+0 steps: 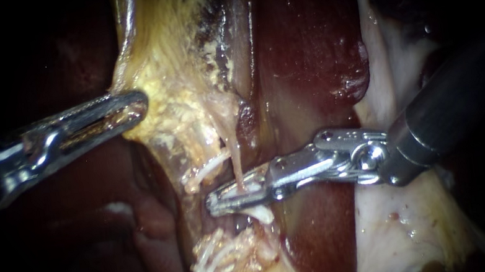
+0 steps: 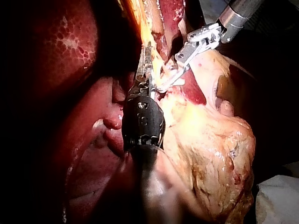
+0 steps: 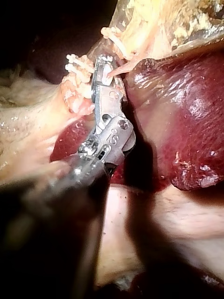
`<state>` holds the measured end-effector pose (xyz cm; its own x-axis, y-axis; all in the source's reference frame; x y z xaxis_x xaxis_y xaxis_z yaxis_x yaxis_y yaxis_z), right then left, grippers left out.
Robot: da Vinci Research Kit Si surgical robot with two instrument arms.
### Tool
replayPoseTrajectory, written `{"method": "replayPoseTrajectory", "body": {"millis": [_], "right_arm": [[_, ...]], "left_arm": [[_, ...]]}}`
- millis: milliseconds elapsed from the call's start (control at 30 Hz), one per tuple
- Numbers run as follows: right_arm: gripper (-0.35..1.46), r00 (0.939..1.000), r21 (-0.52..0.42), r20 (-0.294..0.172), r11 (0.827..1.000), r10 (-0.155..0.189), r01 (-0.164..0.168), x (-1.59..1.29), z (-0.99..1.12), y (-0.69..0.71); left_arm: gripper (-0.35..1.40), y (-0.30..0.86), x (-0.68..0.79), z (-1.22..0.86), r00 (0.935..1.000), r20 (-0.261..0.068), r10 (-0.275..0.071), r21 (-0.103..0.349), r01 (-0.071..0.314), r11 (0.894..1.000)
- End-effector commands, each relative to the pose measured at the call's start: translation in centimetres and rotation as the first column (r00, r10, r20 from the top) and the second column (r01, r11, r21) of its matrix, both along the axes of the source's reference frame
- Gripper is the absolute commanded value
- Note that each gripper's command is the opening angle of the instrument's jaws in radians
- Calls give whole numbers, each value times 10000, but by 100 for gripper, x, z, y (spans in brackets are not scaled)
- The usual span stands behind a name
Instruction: Going back second clip right tube
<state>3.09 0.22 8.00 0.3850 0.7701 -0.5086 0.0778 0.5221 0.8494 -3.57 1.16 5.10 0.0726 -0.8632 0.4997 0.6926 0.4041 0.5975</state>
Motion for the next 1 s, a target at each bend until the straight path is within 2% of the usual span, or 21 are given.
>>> {"method": "replayPoseTrajectory", "body": {"millis": [33, 200, 367, 433, 467, 500, 567, 800, 1000], "right_arm": [[-35, 10000, 7, -11, 10000, -19, 19, 0, -1, 0], [-35, 10000, 16, -11, 10000, -16, 16, 0, -2, 1], [30, 10000, 14, 2, 10000, 8, -8, 0, -3, 2], [44, 9998, -54, 98, 9998, 184, -183, 1, -3, 1], [50, 9990, -134, 206, 9992, 384, -382, 1, -3, 1], [53, 9980, -139, 313, 9984, 553, -549, 1, -4, 1], [57, 9972, -467, 303, 9967, 686, -672, 1, -4, 2], [60, 9980, -1248, 60, 9903, 629, -617, 1, -6, 1], [60, 9965, -1758, 65, 9811, 829, -805, -4, -6, 4]], "left_arm": [[-35, 0, 0, 0, 10000, -2, -2, -2, 2, 10000], [-35, 0, 0, 0, 10000, -2, -3, -2, 3, 10000], [-35, 0, 0, 0, 10000, -2, -2, -2, 2, 10000], [-35, 0, 0, 0, 10000, -2, -2, -2, 2, 10000], [-35, 0, 0, 0, 10000, -2, -1, -2, 1, 10000], [-35, 0, 0, 0, 10000, -2, -2, -2, 2, 10000], [-35, 0, 0, 0, 10000, -2, -2, -2, 2, 10000], [-35, 0, 0, 0, 10000, -2, -2, -2, 2, 10000], [-35, 0, 0, 0, 10000, -2, -2, -1, 2, 10000]]}}
